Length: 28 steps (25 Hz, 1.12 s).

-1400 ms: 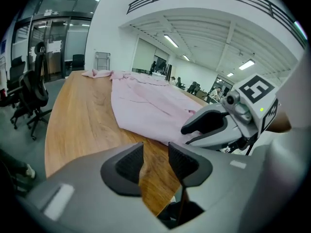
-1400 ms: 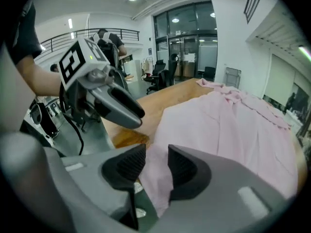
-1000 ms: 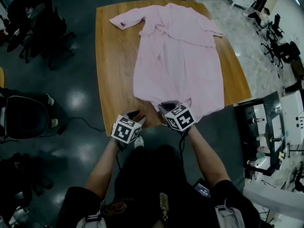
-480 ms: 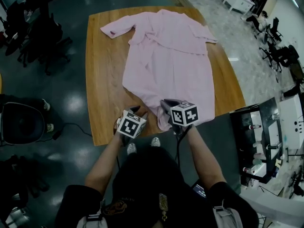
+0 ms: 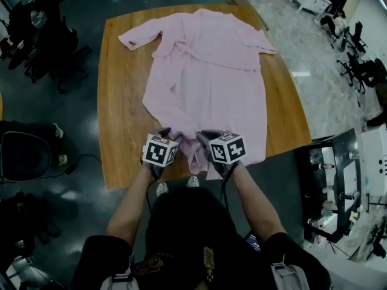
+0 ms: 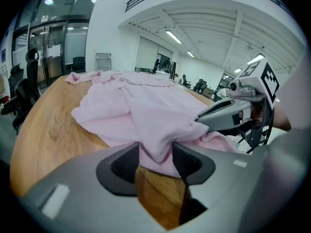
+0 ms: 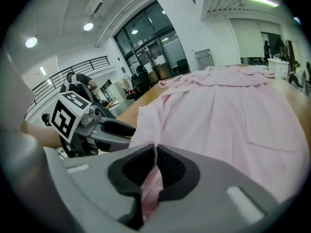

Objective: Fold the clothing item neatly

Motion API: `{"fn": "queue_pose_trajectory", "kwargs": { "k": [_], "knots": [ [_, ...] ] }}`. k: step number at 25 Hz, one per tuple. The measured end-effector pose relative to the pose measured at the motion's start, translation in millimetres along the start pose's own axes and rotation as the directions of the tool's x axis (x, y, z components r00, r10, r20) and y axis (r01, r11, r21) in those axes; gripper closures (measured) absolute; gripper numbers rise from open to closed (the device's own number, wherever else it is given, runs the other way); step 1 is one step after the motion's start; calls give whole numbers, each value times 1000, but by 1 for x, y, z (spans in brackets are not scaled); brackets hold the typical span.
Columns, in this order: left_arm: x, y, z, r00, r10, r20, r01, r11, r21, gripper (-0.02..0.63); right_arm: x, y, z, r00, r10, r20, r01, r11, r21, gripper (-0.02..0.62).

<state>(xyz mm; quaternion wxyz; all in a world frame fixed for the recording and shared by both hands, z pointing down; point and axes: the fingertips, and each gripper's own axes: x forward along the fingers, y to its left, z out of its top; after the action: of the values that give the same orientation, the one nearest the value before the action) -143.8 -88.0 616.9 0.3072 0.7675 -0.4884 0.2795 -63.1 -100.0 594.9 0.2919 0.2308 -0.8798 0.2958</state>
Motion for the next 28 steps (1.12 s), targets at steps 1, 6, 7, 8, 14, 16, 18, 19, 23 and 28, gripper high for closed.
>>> {"fn": "queue_pose_trajectory", "kwargs": {
  "k": [1, 6, 7, 8, 14, 16, 18, 19, 23, 28],
  "knots": [
    [4, 0, -2, 1000, 6, -17, -6, 1000, -6, 383, 0, 0, -1, 1000, 12, -5, -12, 1000, -4, 572],
    [-12, 5, 2, 997, 77, 7, -77, 997, -8, 554, -1, 9, -3, 998, 61, -12, -62, 996, -61, 571],
    [-21, 5, 1, 997, 76, 15, -76, 997, -6, 558, 1, 13, -3, 998, 66, -15, -67, 994, -87, 571],
    [-30, 6, -1, 997, 76, 19, -76, 997, -4, 564, 3, 19, -4, 997, 73, -21, -75, 990, -116, 571],
    [-89, 18, -28, 996, 80, 30, -80, 997, -12, 574, 15, 78, -15, 988, 138, -63, -149, 965, -217, 572],
    [-112, 25, -45, 996, 82, 28, -82, 996, -21, 577, 23, 105, -22, 984, 155, -83, -171, 954, -245, 571],
    [-131, 29, -65, 997, 78, 25, -78, 997, -25, 577, 30, 126, -32, 982, 154, -106, -177, 947, -267, 571],
    [-139, 31, -75, 997, 77, 21, -77, 997, -26, 577, 33, 136, -38, 982, 146, -117, -174, 945, -277, 571],
    [-163, 45, -115, 996, 92, -19, -92, 995, -35, 577, 48, 168, -55, 986, 97, -137, -136, 942, -308, 571],
    [-175, 60, -144, 995, 96, -38, -97, 994, -50, 578, 63, 194, -74, 989, 25, -149, -76, 936, -343, 571]
  ]
}}
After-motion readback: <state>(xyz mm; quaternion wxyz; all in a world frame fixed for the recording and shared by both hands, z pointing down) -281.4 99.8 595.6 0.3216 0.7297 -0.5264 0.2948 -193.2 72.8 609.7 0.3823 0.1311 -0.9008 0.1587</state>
